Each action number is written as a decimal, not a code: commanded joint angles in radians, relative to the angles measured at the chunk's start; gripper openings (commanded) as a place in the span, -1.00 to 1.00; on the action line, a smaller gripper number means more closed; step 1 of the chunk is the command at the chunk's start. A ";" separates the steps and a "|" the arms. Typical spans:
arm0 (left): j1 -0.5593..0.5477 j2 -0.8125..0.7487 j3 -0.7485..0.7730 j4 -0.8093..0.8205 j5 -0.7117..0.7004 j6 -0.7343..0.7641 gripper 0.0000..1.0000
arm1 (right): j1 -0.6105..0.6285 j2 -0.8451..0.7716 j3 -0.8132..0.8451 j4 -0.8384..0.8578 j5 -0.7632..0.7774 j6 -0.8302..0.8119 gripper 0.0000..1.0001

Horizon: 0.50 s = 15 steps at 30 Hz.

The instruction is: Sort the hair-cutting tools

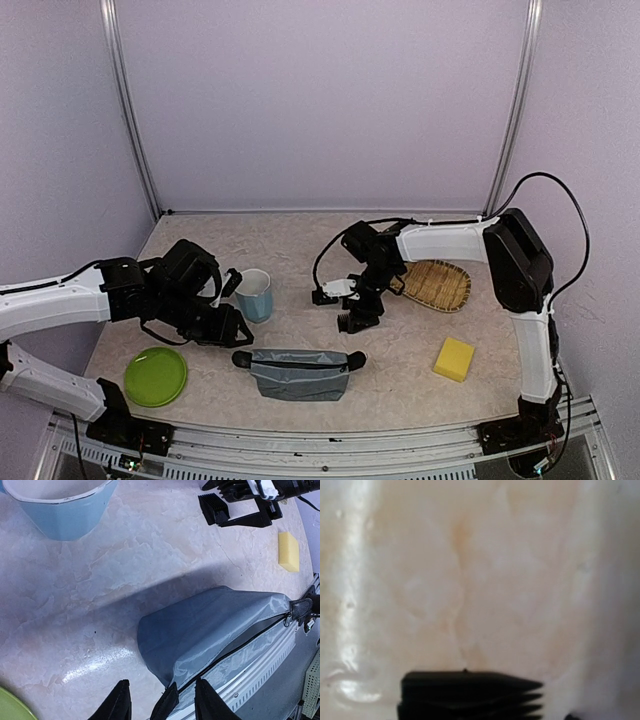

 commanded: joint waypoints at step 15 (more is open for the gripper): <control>0.007 -0.014 0.001 0.015 -0.007 -0.003 -0.15 | 0.005 0.028 0.098 -0.208 -0.016 0.052 -0.43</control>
